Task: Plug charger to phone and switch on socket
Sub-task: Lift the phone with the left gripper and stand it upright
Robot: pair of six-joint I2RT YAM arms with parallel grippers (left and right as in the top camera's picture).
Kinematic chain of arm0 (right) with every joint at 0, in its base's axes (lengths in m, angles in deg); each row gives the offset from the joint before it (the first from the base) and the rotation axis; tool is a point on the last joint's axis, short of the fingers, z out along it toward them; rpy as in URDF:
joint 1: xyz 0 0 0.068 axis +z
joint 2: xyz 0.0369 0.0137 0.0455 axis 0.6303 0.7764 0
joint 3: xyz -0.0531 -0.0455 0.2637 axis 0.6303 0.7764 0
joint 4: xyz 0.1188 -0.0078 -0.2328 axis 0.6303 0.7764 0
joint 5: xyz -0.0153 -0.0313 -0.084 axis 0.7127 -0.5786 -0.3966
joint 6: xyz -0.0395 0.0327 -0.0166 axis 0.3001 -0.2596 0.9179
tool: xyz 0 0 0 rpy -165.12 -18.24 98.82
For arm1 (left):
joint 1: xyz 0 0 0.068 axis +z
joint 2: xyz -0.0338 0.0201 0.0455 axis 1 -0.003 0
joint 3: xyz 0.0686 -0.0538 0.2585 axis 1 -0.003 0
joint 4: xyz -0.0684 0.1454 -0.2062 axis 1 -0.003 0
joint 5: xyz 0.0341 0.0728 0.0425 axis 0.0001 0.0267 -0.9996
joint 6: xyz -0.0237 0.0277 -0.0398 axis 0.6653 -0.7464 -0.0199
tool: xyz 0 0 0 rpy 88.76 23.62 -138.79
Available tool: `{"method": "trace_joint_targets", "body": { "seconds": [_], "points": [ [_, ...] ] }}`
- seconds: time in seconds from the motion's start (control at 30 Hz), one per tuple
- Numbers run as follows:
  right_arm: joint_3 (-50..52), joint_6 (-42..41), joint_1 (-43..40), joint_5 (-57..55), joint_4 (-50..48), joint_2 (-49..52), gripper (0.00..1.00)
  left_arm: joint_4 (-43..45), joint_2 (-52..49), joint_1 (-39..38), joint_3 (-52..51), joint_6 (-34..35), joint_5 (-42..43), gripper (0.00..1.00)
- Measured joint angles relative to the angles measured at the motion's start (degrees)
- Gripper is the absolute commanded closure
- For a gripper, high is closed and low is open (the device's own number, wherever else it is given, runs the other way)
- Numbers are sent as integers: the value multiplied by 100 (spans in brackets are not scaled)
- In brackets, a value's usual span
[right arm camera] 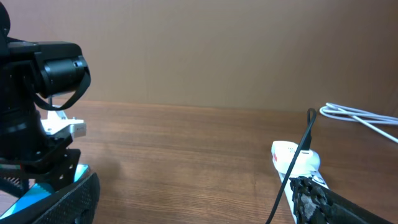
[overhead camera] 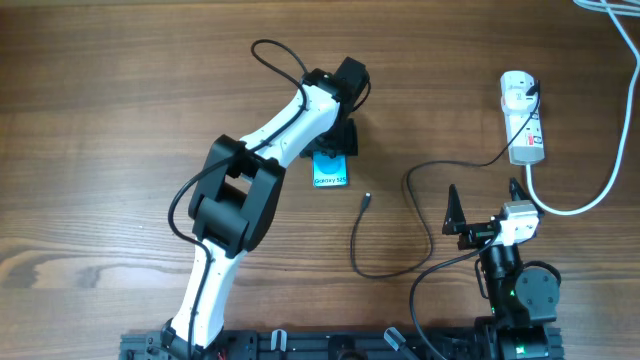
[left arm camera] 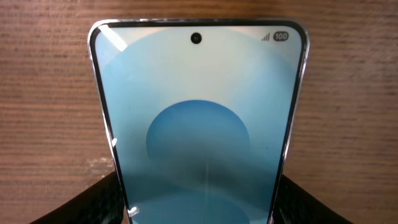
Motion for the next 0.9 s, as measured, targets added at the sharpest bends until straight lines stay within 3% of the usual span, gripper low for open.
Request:
{"method": "trace_joint_targets", "body": {
  "seconds": [0.1,0.27,0.4,0.53,0.67,0.9],
  "points": [
    [0,0,0,0,0,0,0,-223,20,116,22,2,256,32],
    [0,0,0,0,2,0,0,-431,522,614,22,2,1565,28],
    [0,0,0,0,0,0,0,-708,1110,1012,31,7,2946,28],
    [0,0,0,0,0,0,0,-846,1130,1471,33,4,5180,28],
    [0,0,0,0,0,0,0,-859,1130,1779,33,9,6887,29],
    [0,0,0,0,0,0,0,-859,1130,2140,33,11,8389,30]
  ]
}}
